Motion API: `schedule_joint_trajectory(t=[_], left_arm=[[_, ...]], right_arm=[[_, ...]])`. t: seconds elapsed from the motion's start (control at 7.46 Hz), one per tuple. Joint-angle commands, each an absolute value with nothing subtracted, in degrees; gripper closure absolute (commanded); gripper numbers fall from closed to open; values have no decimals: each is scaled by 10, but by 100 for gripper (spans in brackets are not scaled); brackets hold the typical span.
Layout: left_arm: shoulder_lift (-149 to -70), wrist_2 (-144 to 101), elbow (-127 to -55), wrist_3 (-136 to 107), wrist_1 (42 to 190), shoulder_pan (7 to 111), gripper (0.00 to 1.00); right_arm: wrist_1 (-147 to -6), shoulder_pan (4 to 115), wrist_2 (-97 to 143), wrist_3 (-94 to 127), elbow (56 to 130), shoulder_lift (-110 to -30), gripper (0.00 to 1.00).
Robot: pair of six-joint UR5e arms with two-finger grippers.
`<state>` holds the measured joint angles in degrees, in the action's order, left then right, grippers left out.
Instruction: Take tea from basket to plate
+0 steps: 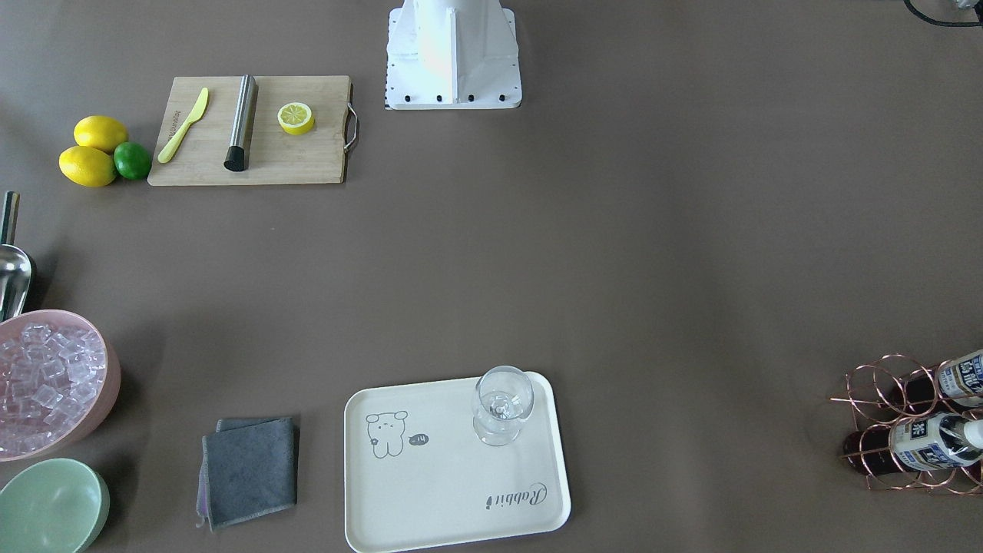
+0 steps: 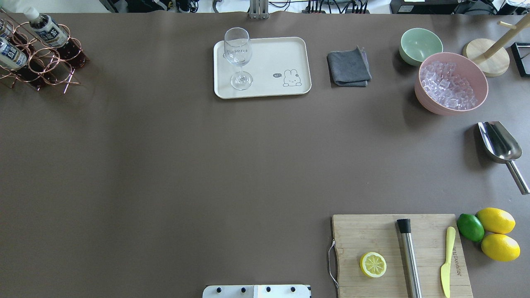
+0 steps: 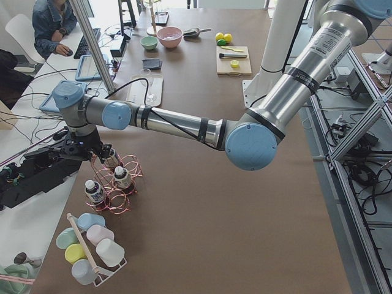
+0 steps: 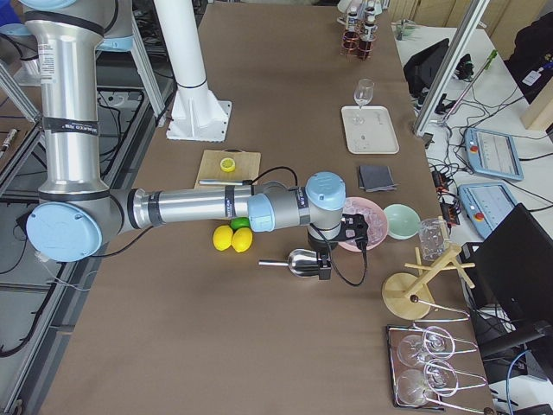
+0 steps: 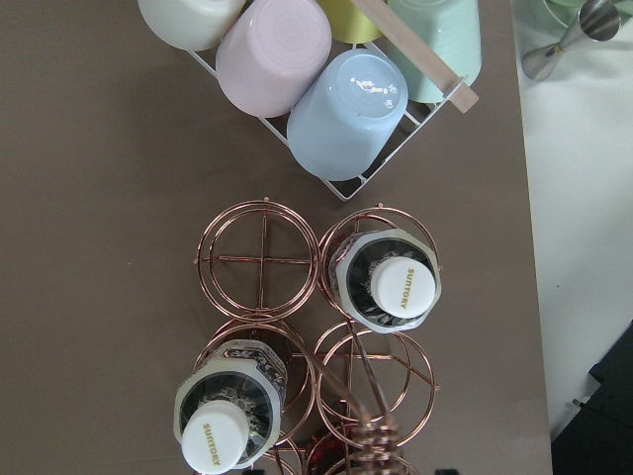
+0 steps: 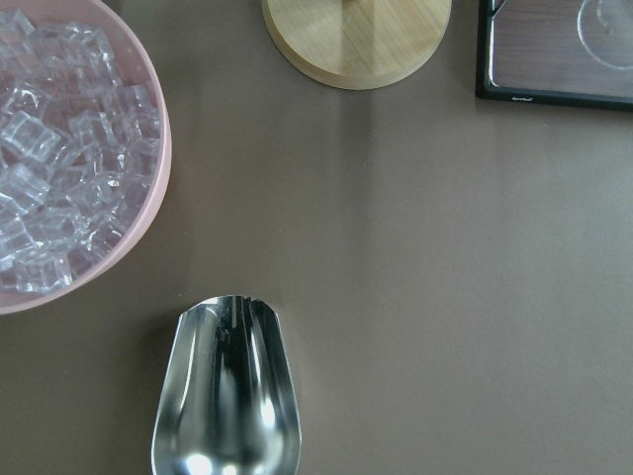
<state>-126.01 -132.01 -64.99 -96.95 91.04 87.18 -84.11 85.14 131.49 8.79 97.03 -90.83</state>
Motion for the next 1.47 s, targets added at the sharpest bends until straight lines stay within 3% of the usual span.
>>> schedule_joint_trajectory(t=[0.0,0.27,0.54,0.8,1.34], left_arm=[[-1265,-1312,-649,-980,915,869,100],[-1280,-1317,-697,-980,823,891,100],[-1271,-1317,-886,-988,621,893,100],[-1243,-1317,-1061,-1108,521,871,100],[-1262,-1317,-1169,-1403,522,639,100]], right_arm=[[-841,851,1315,88,971,-908,4],[-841,852,1315,88,971,-908,4],[-841,852,1315,88,972,-907,4],[-841,852,1315,89,976,-907,4],[-841,852,1316,88,983,-908,3]])
